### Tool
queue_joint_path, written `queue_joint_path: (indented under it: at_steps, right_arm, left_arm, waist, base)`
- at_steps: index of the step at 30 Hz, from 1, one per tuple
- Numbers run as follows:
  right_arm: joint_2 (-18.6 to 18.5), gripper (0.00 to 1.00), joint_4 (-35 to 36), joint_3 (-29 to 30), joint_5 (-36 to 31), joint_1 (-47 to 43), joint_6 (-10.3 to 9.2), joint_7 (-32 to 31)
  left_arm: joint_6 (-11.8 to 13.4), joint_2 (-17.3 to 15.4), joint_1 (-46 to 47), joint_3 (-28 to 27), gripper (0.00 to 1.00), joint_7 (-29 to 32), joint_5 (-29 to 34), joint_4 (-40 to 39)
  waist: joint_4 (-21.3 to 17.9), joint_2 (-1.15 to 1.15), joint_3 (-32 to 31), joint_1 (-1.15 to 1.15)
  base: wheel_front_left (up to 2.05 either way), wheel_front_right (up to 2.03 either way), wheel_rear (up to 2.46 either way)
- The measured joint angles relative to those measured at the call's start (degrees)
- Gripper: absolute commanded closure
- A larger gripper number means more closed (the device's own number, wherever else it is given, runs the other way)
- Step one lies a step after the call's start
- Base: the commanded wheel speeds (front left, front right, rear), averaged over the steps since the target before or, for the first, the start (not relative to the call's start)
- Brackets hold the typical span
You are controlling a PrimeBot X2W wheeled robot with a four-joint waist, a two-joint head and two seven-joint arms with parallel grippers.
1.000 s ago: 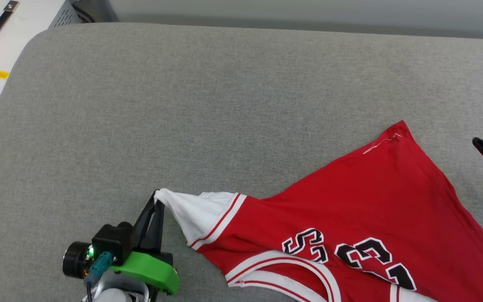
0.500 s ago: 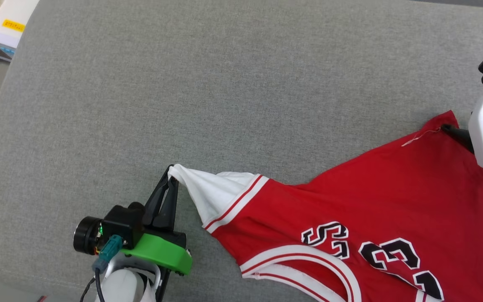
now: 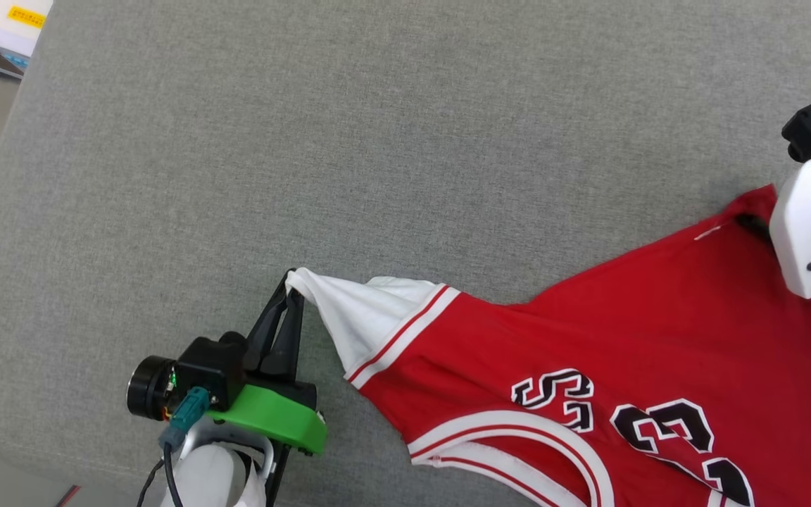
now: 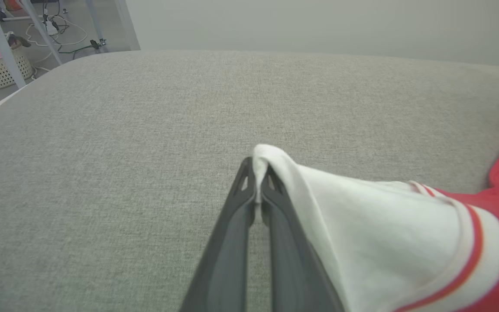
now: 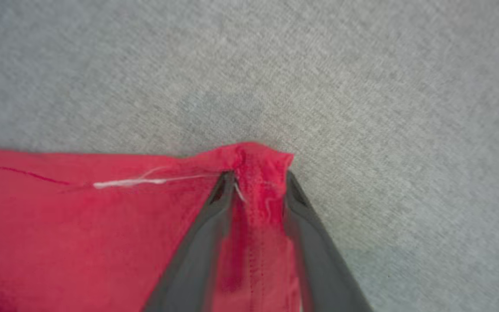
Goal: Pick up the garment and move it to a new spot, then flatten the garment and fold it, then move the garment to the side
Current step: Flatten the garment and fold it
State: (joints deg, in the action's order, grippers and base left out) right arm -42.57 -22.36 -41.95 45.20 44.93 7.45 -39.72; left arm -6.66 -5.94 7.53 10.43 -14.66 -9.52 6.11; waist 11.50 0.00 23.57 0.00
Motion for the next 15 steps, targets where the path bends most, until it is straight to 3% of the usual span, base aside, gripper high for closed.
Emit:
queue_joint_path:
  at_steps: [8,15]
  right_arm:
    - [1.0,1.0,-1.2,-1.7,2.6,0.5,0.05,13.3]
    - [-1.1,1.0,2.6,-0.7,4.9,0.5,0.07,21.7]
  left_arm:
    - [-0.2,-0.9,0.0,-0.5,1.0,0.0,1.0,-0.1]
    - [-0.4,-3.7,2.9,-1.6,1.0,0.0,1.3,-2.1]
  waist:
    - [-1.3,0.0,-4.2,0.0]
    - [-3.0,0.0,-9.0,0.0]
  base:
    - [0.0,0.0,0.0]
    - [0.0,0.0,0.0]
